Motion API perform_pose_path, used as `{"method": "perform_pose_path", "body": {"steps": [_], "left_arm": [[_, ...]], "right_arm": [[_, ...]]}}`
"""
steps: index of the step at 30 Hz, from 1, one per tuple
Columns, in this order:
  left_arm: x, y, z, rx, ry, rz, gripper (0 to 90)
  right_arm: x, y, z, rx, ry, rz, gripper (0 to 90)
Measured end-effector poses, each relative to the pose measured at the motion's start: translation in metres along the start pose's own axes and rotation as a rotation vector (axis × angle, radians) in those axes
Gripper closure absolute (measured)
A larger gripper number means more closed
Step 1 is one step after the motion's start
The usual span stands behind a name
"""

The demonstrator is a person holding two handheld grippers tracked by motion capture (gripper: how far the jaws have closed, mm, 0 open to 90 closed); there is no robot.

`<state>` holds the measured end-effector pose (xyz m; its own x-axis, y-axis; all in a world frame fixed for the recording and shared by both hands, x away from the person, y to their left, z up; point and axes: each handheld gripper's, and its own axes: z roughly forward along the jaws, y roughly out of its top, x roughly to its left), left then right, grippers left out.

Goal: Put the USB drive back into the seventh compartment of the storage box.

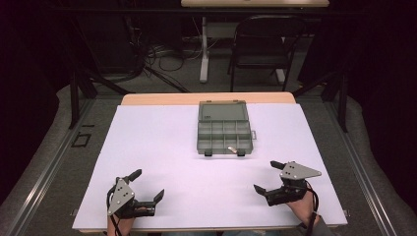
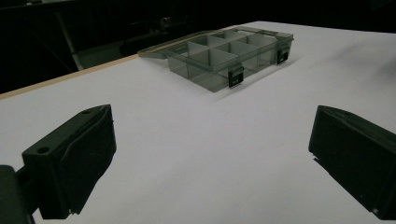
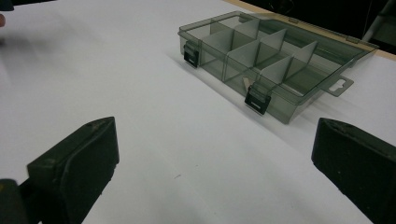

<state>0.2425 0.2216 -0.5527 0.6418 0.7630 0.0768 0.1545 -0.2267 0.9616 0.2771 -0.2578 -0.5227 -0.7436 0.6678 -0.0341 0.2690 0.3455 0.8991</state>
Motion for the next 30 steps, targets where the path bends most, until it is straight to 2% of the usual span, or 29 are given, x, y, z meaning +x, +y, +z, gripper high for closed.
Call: {"method": "perform_pose_path", "body": {"steps": [19, 30], "left_arm": [[0.0, 0.0, 0.0, 0.003, -0.001, -0.005, 0.7], [0.0, -0.001, 0.001, 0.005, -0.005, -0.007, 0.7]], "right_arm": [[-0.001, -0.031, -0.013, -0.024, -0.042, -0.014, 0.2], [-0.003, -0.041, -0.019, -0.022, -0.066, 0.01, 0.0]]}}
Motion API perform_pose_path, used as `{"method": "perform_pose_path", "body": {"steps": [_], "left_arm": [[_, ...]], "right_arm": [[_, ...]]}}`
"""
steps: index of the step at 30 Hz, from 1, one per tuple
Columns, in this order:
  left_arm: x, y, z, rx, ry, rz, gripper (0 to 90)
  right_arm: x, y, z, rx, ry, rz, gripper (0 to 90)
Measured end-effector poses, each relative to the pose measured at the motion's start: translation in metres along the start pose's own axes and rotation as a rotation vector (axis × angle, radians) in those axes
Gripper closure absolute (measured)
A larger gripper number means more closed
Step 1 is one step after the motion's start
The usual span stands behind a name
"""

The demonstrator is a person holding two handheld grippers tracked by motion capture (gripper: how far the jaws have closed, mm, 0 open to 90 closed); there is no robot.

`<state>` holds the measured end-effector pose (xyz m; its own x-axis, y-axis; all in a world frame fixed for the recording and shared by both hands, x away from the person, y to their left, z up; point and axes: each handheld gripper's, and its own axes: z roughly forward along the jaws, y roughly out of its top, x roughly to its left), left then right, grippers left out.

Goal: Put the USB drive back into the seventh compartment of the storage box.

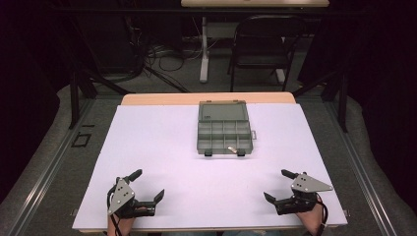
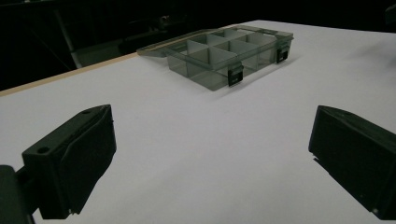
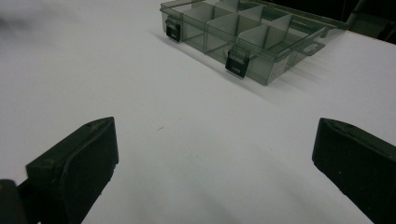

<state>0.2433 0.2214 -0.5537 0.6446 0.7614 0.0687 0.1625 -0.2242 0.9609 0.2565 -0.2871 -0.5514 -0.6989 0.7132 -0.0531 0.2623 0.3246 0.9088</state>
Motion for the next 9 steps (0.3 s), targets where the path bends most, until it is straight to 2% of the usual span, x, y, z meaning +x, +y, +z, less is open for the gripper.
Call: {"method": "perform_pose_path", "body": {"steps": [9], "left_arm": [[0.0, 0.0, 0.0009, 0.005, -0.002, 0.001, 0.7]], "right_arm": [[0.0006, -0.0002, -0.0009, -0.008, 0.008, -0.003, 0.0]]}}
